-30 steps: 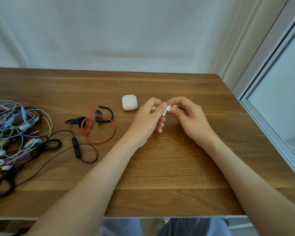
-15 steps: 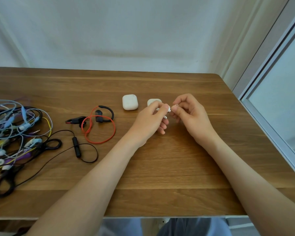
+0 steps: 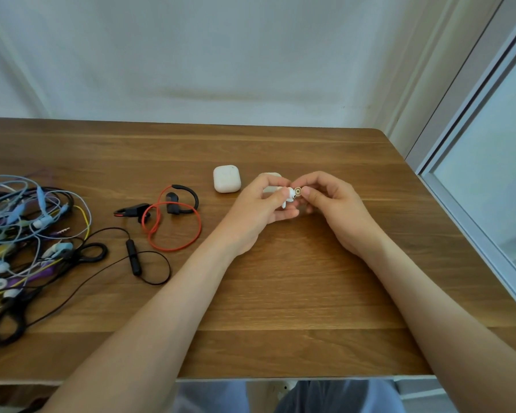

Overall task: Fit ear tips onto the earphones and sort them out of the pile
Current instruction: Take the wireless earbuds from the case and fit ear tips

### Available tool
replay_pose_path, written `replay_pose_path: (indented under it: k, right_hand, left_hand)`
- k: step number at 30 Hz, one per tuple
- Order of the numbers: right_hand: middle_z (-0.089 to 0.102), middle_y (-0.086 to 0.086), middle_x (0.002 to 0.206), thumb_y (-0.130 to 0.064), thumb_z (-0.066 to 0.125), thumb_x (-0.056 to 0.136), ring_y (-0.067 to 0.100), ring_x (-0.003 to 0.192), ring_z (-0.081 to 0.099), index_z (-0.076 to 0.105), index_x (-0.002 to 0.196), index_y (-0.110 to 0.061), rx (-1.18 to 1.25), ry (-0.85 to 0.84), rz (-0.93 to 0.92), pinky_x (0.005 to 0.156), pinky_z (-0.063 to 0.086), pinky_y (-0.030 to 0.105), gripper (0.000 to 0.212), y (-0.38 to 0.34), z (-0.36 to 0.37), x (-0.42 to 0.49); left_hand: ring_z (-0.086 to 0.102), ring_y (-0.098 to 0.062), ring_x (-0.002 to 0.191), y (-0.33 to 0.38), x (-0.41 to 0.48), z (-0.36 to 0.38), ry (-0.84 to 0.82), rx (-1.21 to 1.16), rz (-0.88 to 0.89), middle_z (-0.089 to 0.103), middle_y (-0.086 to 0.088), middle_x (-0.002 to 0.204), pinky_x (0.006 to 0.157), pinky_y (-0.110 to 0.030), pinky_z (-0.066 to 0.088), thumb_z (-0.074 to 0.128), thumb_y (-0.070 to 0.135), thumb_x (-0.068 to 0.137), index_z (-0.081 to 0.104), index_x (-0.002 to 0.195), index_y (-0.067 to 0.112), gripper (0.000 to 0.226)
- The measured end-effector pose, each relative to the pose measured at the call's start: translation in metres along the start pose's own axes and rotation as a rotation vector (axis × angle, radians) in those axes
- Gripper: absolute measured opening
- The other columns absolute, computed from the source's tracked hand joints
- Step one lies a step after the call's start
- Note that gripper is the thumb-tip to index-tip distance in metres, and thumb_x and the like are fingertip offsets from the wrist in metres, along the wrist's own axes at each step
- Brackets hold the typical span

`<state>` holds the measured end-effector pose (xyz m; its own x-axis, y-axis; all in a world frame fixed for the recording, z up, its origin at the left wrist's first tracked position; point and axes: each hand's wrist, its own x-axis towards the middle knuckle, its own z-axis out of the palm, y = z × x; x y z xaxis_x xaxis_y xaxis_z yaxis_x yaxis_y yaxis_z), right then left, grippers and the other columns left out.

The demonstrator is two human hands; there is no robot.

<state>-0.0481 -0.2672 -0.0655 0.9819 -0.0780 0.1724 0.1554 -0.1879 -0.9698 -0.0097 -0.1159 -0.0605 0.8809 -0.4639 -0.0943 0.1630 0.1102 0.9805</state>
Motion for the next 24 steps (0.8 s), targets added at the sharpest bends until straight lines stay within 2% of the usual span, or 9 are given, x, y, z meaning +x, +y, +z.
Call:
replay_pose_path:
  k: [4, 12, 18, 21, 24]
  right_hand:
    - [0.066, 0.001, 0.079, -0.001, 0.055, 0.093, 0.006, 0.071, 0.062, 0.062, 0.097, -0.013, 0.084, 0.043, 0.058, 0.066, 0.048, 0.02, 0.015, 0.0037, -0.0014, 0.0036]
    - [0.066, 0.003, 0.077, -0.006, 0.056, 0.094, 0.01, 0.073, 0.059, 0.064, 0.087, -0.012, 0.094, 0.024, 0.107, 0.065, 0.046, 0.018, 0.012, 0.0029, -0.0037, 0.0048]
    - [0.067, -0.002, 0.074, -0.008, 0.052, 0.096, 0.01, 0.071, 0.056, 0.064, 0.082, -0.014, 0.063, -0.045, 0.122, 0.062, 0.044, 0.018, 0.019, 0.0004, -0.0058, 0.0041]
    - [0.063, 0.002, 0.077, -0.009, 0.052, 0.097, 0.016, 0.074, 0.052, 0.064, 0.08, -0.015, 0.021, -0.036, 0.124, 0.062, 0.042, 0.021, 0.022, 0.0013, -0.0051, 0.0044]
    - [0.059, 0.0, 0.074, -0.011, 0.052, 0.097, 0.012, 0.069, 0.049, 0.064, 0.078, -0.016, -0.016, -0.012, 0.128, 0.062, 0.042, 0.022, 0.023, 0.0008, -0.0039, 0.0042]
  left_hand:
    - [0.067, -0.018, 0.094, 0.0004, 0.0, 0.0, -0.028, 0.009, -0.011, 0.059, -0.022, 0.117, 0.081, -0.025, 0.057, 0.049, 0.003, 0.097, 0.06, 0.108, 0.008, 0.016]
    - [0.067, -0.015, 0.09, -0.0001, -0.0008, 0.0009, -0.024, 0.036, 0.023, 0.062, -0.016, 0.106, 0.077, -0.023, 0.057, 0.051, 0.005, 0.097, 0.062, 0.102, 0.008, 0.013]
    - [0.068, -0.012, 0.08, -0.0008, 0.0006, 0.0006, 0.011, 0.045, 0.007, 0.064, -0.013, 0.097, 0.071, -0.022, 0.056, 0.054, 0.007, 0.096, 0.062, 0.106, 0.005, 0.013]
    - [0.067, -0.012, 0.072, -0.0012, 0.0016, 0.0007, 0.039, 0.061, -0.005, 0.065, -0.013, 0.091, 0.069, -0.022, 0.056, 0.055, 0.009, 0.095, 0.062, 0.103, 0.006, 0.01]
    - [0.066, -0.012, 0.067, -0.0013, 0.0017, 0.0007, 0.065, 0.06, -0.014, 0.066, -0.013, 0.086, 0.067, -0.022, 0.055, 0.056, 0.011, 0.095, 0.062, 0.101, 0.007, 0.009]
